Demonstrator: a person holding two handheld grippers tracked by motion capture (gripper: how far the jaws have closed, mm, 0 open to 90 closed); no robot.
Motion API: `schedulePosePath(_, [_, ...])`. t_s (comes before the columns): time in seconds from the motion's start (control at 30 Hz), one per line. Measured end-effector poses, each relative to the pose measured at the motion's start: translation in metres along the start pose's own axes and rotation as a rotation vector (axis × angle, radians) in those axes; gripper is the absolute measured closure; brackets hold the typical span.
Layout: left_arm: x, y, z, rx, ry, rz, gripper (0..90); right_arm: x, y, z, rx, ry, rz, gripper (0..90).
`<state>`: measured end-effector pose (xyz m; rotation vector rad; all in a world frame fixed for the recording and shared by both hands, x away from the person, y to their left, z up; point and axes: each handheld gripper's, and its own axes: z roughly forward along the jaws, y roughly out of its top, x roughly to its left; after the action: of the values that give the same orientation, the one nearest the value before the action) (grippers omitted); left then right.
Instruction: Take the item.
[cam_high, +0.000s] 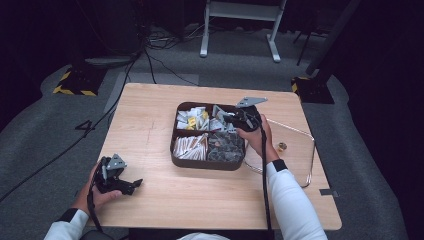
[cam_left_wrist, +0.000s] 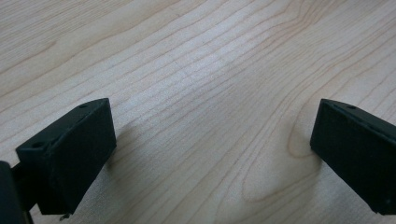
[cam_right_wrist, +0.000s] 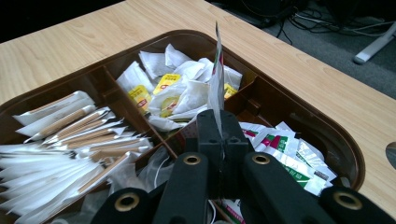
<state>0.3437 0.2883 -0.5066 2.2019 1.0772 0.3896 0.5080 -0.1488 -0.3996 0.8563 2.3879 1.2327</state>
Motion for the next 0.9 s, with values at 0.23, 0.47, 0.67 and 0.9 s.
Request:
schedulePosePath(0.23, [0.0,0.0,0.0,0.0,0.0,0.0,0.5,0.003,-0.002,-0.016,-0.019,0.02,-0.009,90.0])
schedulePosePath(0.47, [0.0,0.0,0.0,0.0,0.0,0.0,0.5,0.008,-0.005,-0.034,-0.026,0.032,-0.044,90.0])
schedulePosePath(0.67, [0.0,0.0,0.0,0.0,0.0,0.001,0.5,0.013,-0.007,-0.044,-0.037,0.046,-0.064,90.0])
schedulePosePath(0.9, [0.0,0.0,0.0,0.0,0.001,0.0,0.5,0.019,-0.011,-0.061,-0.052,0.065,-0.081,90.0])
